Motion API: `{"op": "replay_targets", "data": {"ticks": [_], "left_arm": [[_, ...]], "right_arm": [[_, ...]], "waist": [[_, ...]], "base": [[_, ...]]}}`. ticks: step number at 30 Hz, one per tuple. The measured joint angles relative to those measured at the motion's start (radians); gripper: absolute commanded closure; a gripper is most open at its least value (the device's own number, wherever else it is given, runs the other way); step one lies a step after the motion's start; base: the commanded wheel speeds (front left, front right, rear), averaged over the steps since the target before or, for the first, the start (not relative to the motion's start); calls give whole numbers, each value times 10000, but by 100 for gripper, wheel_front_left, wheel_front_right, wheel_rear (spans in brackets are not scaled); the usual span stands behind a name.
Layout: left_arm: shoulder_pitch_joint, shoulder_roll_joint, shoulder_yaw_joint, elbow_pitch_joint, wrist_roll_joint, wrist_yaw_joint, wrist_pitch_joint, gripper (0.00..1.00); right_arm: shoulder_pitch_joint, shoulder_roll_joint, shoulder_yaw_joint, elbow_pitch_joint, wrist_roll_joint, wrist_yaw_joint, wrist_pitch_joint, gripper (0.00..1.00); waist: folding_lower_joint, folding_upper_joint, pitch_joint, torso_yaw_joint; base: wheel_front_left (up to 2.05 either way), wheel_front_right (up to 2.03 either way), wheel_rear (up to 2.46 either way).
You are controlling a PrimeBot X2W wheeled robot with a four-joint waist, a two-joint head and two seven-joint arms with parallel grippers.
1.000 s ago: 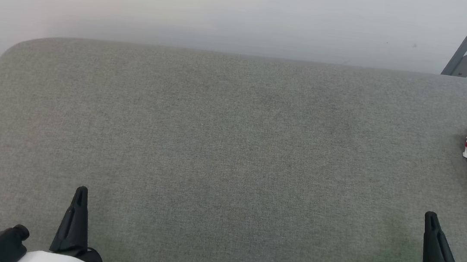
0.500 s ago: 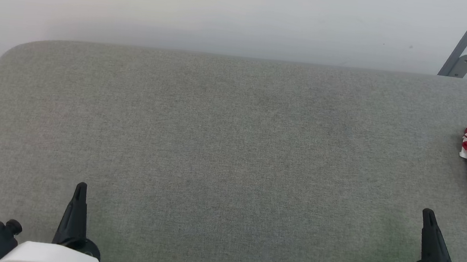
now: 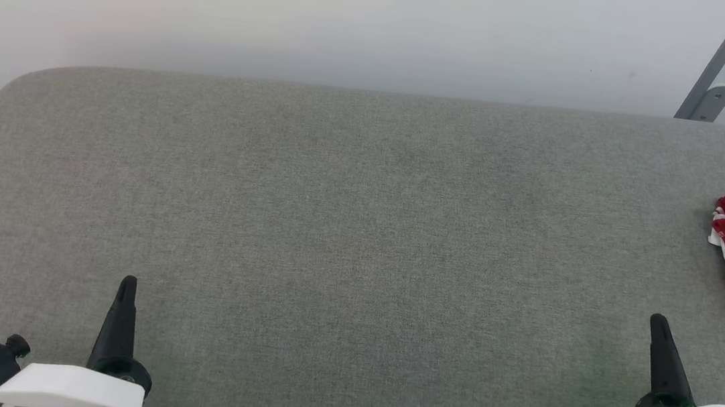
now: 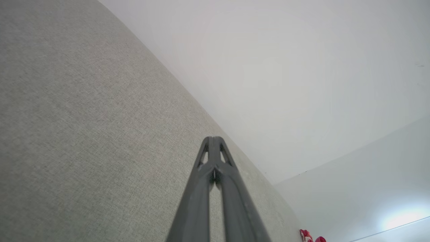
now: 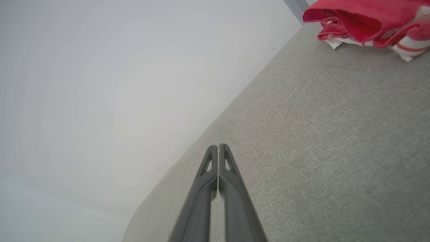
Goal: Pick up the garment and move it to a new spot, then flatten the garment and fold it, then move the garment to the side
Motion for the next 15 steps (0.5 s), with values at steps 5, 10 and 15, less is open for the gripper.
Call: {"op": "replay_targets", "data": {"ticks": [5,10,15], "left_arm": [[-77,2,19,100,-571,0,173,100],[-203,0,40,174,-1080,0,311,100],[-267,-2,65,255,-1549,0,445,100]], "right_arm": [[-41,42,-17,33,525,0,169,100],[-144,79,-29,54,1024,0,301,100],[-232,111,-40,92,1509,-2,451,100]], "waist": [[0,0,-24,-22],[1,0,-47,-44],[1,0,-70,-66]], "base": [[0,0,0],[0,0,0],[0,0,0]]}}
